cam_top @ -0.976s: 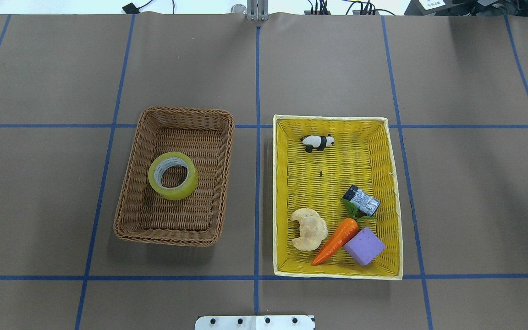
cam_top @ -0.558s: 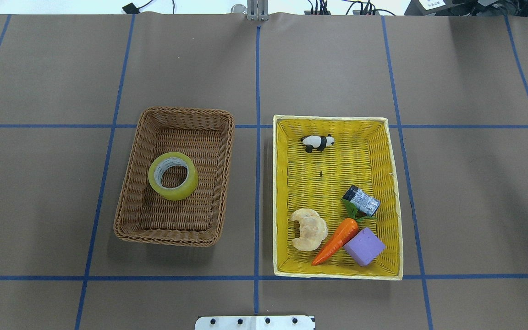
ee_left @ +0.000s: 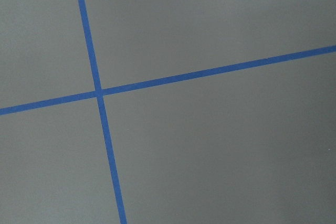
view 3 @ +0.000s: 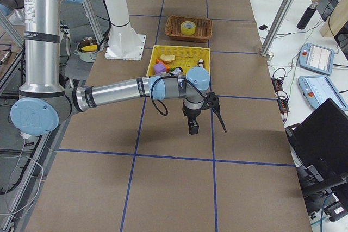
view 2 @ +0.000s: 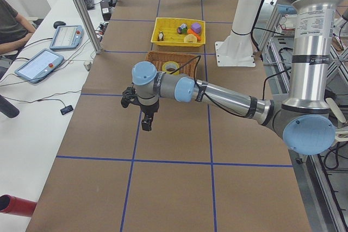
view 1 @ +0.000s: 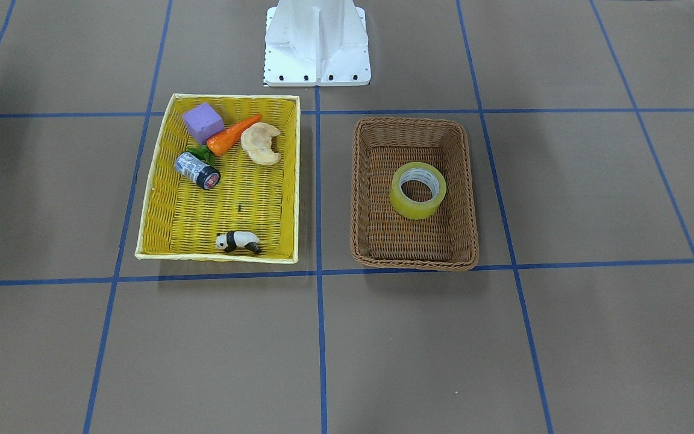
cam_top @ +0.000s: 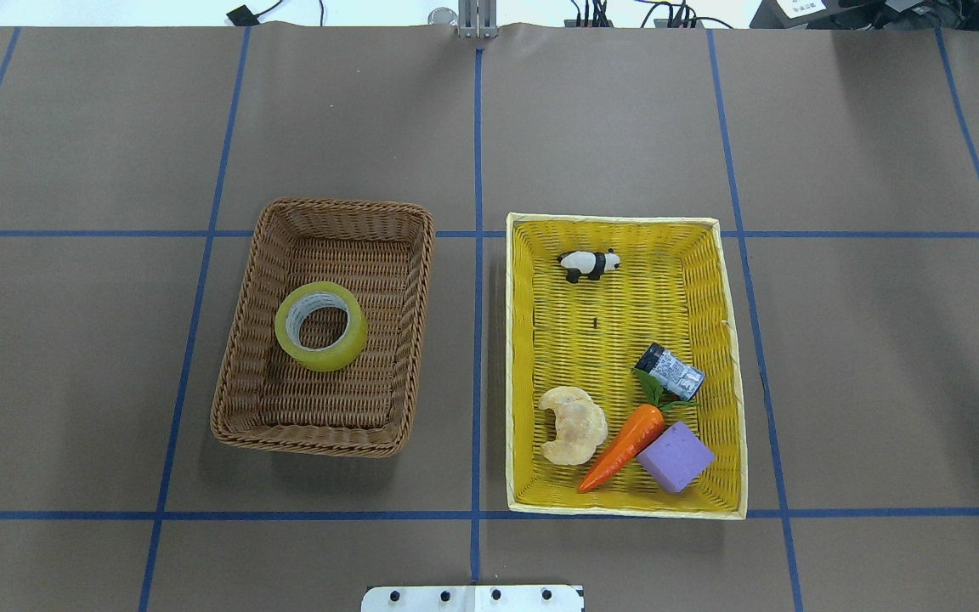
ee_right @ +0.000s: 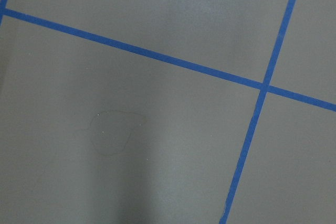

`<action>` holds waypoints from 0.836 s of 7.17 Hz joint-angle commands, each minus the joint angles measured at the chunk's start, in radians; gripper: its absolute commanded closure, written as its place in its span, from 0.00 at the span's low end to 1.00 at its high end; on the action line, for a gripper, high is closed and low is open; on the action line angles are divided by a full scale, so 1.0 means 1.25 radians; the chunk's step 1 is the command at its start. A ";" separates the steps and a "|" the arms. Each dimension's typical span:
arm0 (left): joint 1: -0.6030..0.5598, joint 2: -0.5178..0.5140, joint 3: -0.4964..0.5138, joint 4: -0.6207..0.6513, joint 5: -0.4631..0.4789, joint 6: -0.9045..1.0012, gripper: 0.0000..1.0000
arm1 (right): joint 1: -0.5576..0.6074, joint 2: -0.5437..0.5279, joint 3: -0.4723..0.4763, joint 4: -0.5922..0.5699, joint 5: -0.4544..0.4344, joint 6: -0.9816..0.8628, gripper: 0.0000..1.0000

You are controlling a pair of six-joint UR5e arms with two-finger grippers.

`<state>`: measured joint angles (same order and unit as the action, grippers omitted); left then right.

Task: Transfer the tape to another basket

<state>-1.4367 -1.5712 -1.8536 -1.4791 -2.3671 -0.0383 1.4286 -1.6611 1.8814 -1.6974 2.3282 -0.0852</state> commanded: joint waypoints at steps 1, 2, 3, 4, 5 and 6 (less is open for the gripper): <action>0.001 0.000 0.000 -0.001 0.005 0.000 0.02 | 0.005 -0.038 0.039 0.001 0.009 0.003 0.00; -0.001 0.000 -0.002 0.000 0.001 0.000 0.02 | 0.003 -0.038 0.033 0.002 0.015 0.003 0.00; -0.001 0.002 -0.002 0.000 -0.001 0.000 0.02 | 0.003 -0.033 0.026 0.002 0.015 0.004 0.00; -0.001 0.002 0.000 0.000 0.001 0.000 0.02 | 0.003 -0.027 0.024 0.003 0.003 0.009 0.00; -0.001 0.006 0.000 0.002 0.000 -0.001 0.02 | 0.005 -0.026 0.023 0.003 -0.002 0.004 0.00; -0.001 0.006 0.003 0.000 0.001 -0.001 0.02 | 0.005 -0.028 0.028 0.003 -0.001 0.009 0.00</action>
<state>-1.4373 -1.5652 -1.8526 -1.4781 -2.3663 -0.0394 1.4337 -1.6959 1.9124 -1.6938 2.3296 -0.0772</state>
